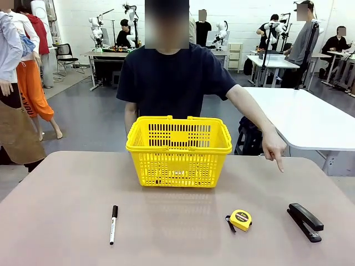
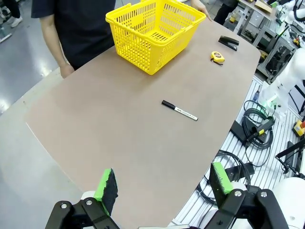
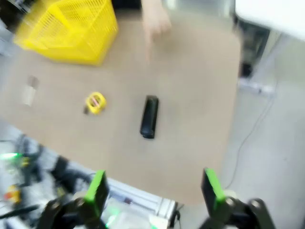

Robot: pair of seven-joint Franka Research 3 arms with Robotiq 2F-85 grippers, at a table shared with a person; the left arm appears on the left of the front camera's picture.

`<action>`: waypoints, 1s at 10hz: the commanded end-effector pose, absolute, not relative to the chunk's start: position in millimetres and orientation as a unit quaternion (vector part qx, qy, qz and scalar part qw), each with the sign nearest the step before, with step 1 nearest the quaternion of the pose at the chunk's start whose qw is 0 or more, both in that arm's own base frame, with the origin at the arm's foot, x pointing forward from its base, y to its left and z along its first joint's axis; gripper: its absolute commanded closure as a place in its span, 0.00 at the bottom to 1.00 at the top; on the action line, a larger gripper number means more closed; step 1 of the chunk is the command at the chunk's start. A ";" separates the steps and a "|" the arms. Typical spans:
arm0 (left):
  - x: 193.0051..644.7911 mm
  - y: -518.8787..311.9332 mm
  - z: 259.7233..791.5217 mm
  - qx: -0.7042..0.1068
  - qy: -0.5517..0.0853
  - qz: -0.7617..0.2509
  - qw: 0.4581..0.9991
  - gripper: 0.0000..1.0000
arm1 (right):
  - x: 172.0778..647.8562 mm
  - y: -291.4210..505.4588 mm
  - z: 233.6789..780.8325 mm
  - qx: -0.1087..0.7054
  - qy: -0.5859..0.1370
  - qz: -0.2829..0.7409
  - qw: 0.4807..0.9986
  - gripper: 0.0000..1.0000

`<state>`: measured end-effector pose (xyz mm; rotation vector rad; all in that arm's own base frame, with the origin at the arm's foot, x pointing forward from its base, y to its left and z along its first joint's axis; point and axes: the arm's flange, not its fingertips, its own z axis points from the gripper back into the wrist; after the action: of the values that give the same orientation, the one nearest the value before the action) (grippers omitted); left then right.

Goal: Place the items the person wants into the basket.
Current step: Pick up the item the person points to and place it in the Market Basket.

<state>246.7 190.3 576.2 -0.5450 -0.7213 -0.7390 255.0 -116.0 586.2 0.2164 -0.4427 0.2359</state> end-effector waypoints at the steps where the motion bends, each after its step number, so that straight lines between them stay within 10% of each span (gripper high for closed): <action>1: 245.8 192.6 576.2 -0.260 -0.347 -0.358 0.827 0.00 | 290.7 -92.8 560.2 0.071 -0.129 0.099 0.984 0.00; 10: 245.8 192.6 576.2 -0.260 -0.347 -0.358 0.827 0.00 | 370.4 -16.9 447.2 0.068 -0.060 0.089 0.992 0.00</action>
<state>246.1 191.4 575.4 -0.5422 -0.7183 -0.7398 369.2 -20.1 442.0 0.1080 -0.0975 0.1897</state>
